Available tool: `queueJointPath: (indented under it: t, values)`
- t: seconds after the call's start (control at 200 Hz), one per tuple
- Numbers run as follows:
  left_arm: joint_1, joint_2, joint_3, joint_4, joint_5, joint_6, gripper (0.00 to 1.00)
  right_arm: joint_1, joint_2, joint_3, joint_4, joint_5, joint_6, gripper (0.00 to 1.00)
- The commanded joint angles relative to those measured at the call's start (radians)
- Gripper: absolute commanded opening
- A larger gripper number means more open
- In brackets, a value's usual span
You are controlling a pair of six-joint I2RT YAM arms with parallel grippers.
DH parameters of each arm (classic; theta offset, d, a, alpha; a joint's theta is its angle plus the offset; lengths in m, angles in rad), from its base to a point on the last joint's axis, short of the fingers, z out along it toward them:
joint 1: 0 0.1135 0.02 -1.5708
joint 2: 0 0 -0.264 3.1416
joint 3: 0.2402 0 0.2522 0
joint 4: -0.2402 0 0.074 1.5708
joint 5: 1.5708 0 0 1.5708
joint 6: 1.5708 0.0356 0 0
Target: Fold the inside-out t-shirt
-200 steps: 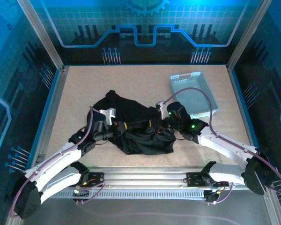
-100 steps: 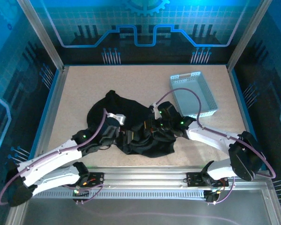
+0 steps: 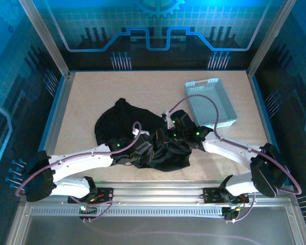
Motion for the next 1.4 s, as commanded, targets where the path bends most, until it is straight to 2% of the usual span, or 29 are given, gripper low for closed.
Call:
queueJointPath:
  t: [0.0,0.14,0.415,0.72,1.01,1.146,1.256,1.396]
  values:
    - [-0.002,0.023,-0.005,0.048,0.003,-0.123,0.50,0.012,-0.026,-0.015,0.012,0.016,0.001,0.00]
    - [-0.002,0.020,-0.045,0.138,0.022,-0.225,0.46,0.014,-0.033,-0.023,0.015,0.022,0.002,0.00]
    - [-0.010,-0.025,-0.111,0.139,0.020,-0.453,0.48,0.017,-0.037,-0.029,0.016,0.025,0.002,0.00]
    - [0.052,0.033,-0.152,0.298,0.062,-0.487,0.45,0.039,-0.038,-0.026,0.040,0.022,-0.004,0.00]
    - [0.097,0.056,-0.164,0.315,-0.004,-0.495,0.42,0.048,-0.045,-0.040,0.054,0.019,-0.009,0.00]
    - [0.128,0.066,-0.170,0.357,-0.013,-0.476,0.34,0.054,-0.049,-0.048,0.061,0.021,-0.006,0.00]
    - [0.154,0.086,-0.159,0.371,-0.008,-0.452,0.22,0.057,-0.054,-0.054,0.061,0.026,-0.008,0.00]
    - [0.165,0.102,-0.143,0.383,-0.003,-0.427,0.12,0.059,-0.053,-0.059,0.055,0.032,-0.008,0.00]
